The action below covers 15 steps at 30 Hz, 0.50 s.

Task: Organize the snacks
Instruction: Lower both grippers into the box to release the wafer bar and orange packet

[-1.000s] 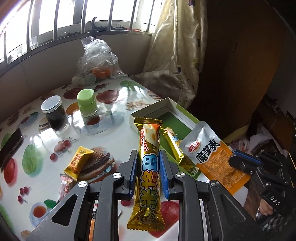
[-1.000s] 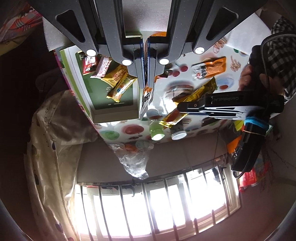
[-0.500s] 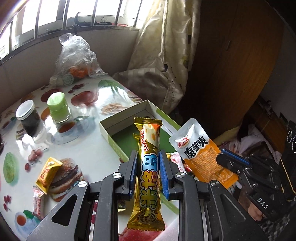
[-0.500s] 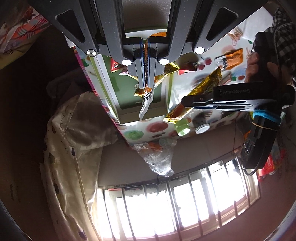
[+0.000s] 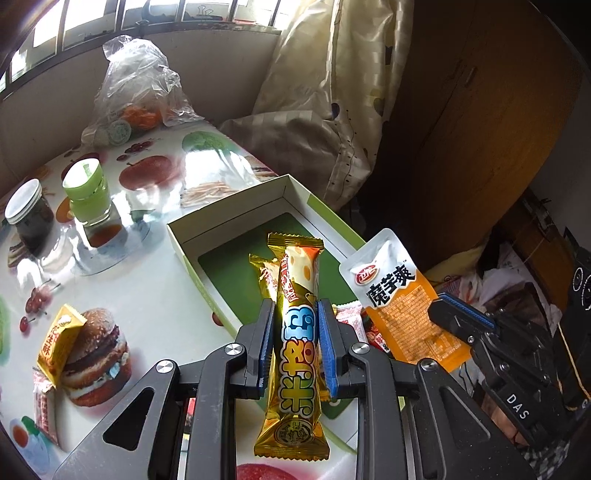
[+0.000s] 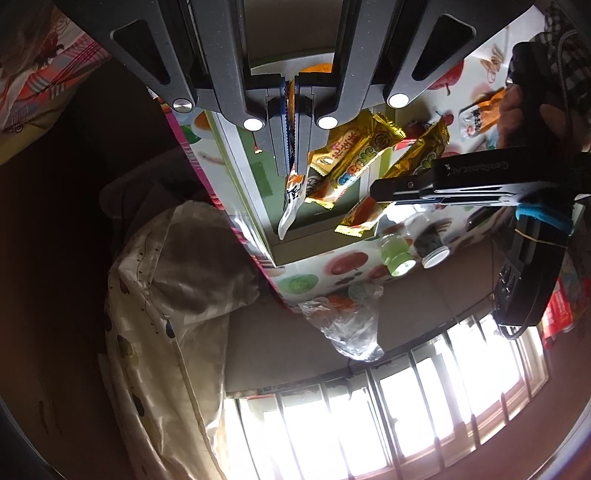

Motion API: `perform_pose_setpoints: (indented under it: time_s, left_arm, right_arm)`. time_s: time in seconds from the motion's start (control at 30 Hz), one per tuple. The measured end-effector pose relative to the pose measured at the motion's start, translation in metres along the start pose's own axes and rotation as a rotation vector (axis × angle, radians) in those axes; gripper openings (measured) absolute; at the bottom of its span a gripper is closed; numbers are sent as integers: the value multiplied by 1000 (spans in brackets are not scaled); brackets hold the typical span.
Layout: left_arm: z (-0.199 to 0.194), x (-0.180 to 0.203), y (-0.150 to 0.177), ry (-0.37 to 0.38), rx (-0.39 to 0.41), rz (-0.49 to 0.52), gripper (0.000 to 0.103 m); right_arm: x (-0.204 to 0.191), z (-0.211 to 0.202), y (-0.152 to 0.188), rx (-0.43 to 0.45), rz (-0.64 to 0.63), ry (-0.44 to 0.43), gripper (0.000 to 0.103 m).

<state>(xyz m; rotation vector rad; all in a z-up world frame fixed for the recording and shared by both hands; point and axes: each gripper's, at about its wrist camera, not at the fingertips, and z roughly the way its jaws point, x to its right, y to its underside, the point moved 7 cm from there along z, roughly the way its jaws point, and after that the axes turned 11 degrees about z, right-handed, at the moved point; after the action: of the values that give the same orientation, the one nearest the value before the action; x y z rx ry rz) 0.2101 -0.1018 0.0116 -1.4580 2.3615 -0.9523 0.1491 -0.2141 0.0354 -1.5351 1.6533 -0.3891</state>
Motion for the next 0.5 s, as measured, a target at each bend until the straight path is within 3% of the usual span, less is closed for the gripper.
perform_pose_setpoints:
  time_s: [0.5]
  left_arm:
    - [22,10,3,20,-43,-13,24]
  right_arm:
    - [12,16,2,-20,3,38,3]
